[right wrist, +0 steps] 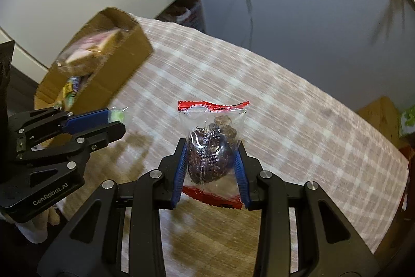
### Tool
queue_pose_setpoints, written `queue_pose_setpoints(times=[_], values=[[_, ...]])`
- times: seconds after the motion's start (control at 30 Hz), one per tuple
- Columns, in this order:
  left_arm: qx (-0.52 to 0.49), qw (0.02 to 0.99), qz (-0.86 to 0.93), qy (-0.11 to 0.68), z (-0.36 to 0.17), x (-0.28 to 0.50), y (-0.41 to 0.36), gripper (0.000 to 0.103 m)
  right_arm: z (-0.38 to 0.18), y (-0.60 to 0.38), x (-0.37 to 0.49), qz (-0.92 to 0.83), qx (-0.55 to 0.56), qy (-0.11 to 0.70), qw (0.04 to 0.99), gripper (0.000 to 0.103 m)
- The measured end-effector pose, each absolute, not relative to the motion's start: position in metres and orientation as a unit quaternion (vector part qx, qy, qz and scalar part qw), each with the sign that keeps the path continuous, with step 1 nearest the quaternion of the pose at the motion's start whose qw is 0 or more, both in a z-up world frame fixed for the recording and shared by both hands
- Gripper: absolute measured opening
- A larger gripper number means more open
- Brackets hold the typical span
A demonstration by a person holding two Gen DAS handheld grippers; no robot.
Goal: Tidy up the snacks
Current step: 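Carry the red-tagged bag into the box with the right gripper while the left grasps the green candy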
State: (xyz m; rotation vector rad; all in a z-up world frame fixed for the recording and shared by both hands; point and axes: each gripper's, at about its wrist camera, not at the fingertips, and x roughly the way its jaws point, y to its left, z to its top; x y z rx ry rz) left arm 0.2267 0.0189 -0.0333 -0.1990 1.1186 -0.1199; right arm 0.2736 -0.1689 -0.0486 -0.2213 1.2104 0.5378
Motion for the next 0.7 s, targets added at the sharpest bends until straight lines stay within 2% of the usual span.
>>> queue_pose_setpoints(times=[0.7], values=[[-0.144, 0.864, 0.032, 0.481, 0.001, 0.183, 0.099, 0.021, -0.001, -0.039, 0.258, 0.362, -0.162, 0.506, 0.766, 0.036]])
